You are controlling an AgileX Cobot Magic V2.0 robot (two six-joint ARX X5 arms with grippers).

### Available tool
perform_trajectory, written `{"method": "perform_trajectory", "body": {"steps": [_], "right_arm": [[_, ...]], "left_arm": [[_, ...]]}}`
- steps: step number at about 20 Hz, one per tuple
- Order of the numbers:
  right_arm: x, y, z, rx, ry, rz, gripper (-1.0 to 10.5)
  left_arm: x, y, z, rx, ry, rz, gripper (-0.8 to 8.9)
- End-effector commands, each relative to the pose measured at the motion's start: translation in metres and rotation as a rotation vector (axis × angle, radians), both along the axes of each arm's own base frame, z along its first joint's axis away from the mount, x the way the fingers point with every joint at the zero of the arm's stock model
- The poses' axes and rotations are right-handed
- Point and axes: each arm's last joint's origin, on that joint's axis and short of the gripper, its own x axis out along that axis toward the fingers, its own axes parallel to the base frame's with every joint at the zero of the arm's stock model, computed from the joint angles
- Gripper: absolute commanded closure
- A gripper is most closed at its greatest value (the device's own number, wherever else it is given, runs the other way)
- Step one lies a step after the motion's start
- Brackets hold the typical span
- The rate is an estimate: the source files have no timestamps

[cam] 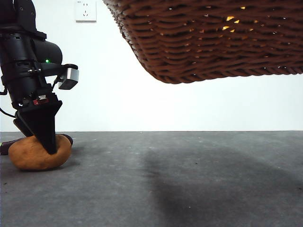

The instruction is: Help me put the vegetables on the table into the basket

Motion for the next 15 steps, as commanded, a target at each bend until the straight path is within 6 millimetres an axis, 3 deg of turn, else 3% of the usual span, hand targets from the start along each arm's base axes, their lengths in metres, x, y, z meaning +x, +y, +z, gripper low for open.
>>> {"method": "perform_trajectory", "body": {"steps": [1, 2, 7, 11, 15], "right_arm": [[0.000, 0.000, 0.004, 0.017, -0.024, 0.002, 9.6], [0.000, 0.000, 0.004, 0.018, -0.023, 0.001, 9.6], [0.000, -0.001, 0.002, -0.012, -0.004, -0.039, 9.6], [0.003, -0.002, -0.006, -0.071, 0.053, -0.077, 9.6], [0.019, 0.006, -0.021, -0.108, 0.125, -0.081, 9.6]], "left_arm": [[0.001, 0.003, -0.003, 0.002, 0.018, 0.033, 7.71], [0.001, 0.004, -0.003, 0.001, 0.022, 0.049, 8.27], [0.001, 0.013, 0.006, -0.036, 0.030, 0.195, 8.22], [-0.015, 0.024, 0.059, -0.157, -0.122, 0.240, 8.22], [-0.063, 0.030, 0.133, -0.302, -0.334, 0.232, 8.22]]}}
